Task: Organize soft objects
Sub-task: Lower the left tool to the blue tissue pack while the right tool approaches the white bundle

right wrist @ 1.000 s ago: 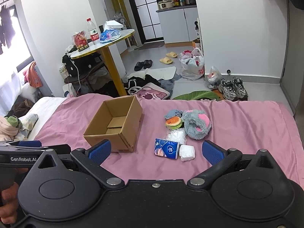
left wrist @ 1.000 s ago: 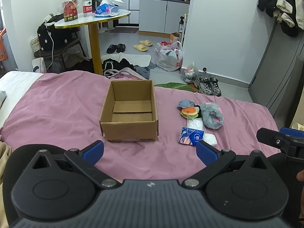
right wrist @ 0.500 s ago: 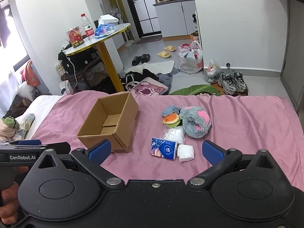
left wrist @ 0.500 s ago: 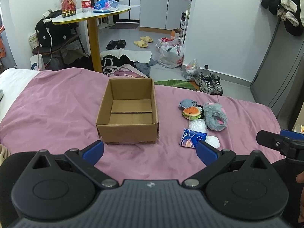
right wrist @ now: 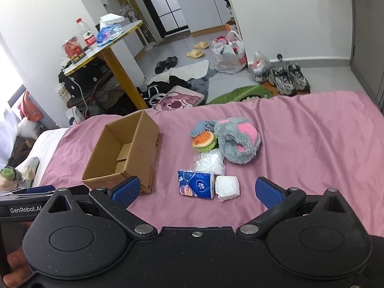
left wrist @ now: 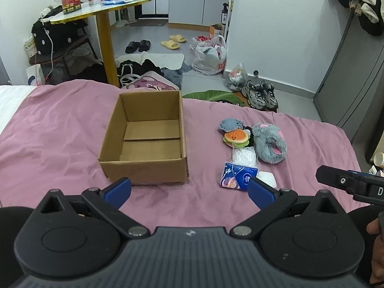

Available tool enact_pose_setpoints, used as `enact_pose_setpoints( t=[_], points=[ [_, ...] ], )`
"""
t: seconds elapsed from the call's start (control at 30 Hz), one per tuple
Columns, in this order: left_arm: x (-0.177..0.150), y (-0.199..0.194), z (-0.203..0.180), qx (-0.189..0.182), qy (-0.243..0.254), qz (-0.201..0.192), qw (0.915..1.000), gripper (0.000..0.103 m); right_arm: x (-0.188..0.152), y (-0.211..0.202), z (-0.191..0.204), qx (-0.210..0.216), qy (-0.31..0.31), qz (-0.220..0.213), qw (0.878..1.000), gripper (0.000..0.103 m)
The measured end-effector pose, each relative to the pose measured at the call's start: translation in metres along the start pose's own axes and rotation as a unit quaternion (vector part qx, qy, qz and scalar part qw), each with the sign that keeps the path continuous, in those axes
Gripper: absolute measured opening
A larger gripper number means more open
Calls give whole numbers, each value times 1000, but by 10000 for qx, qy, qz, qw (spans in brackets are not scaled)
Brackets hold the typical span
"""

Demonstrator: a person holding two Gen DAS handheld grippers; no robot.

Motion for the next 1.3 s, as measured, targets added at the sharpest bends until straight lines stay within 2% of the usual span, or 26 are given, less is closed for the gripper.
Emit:
enact_pose_setpoints(
  t=[0.27,0.37,0.63,0.73,0.83,0.9,1.0,1.3],
  points=[
    [6,33,-15,-15,93,234,9997,102,-1,30,-22,162,495,244,9983,100],
    [7,47,-22,-35,106,320,9994,102,-1,41,-29,66,574,299,9979,99],
    [9,83,-37,-176,-1,444,9989,99,-10,75,-56,63,1129,689,9912,84],
    [9,96,-43,-256,-53,497,9984,92,-13,84,-62,31,1275,822,9884,80],
    [8,110,-46,-277,-169,596,9977,84,-15,93,-63,61,1276,956,9872,77],
    [7,119,-48,-313,-232,693,9968,82,-17,100,-63,103,1275,1050,9862,68],
    [7,132,-51,-366,-294,808,9956,78,-20,111,-64,88,1282,1262,9836,61],
    [10,166,-62,-535,-460,1048,9920,74,-25,129,-59,55,1122,1617,9804,62]
  ],
)
Point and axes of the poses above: each gripper's, at about its wrist camera, not at the fingertips, and y roughly the way its jaws point, z to its left, x to its top, the point moved 9 cm from there along y, roughly the way its jaws point, and after that the axes turned 2 degrees about y, right-handed, at the moved point
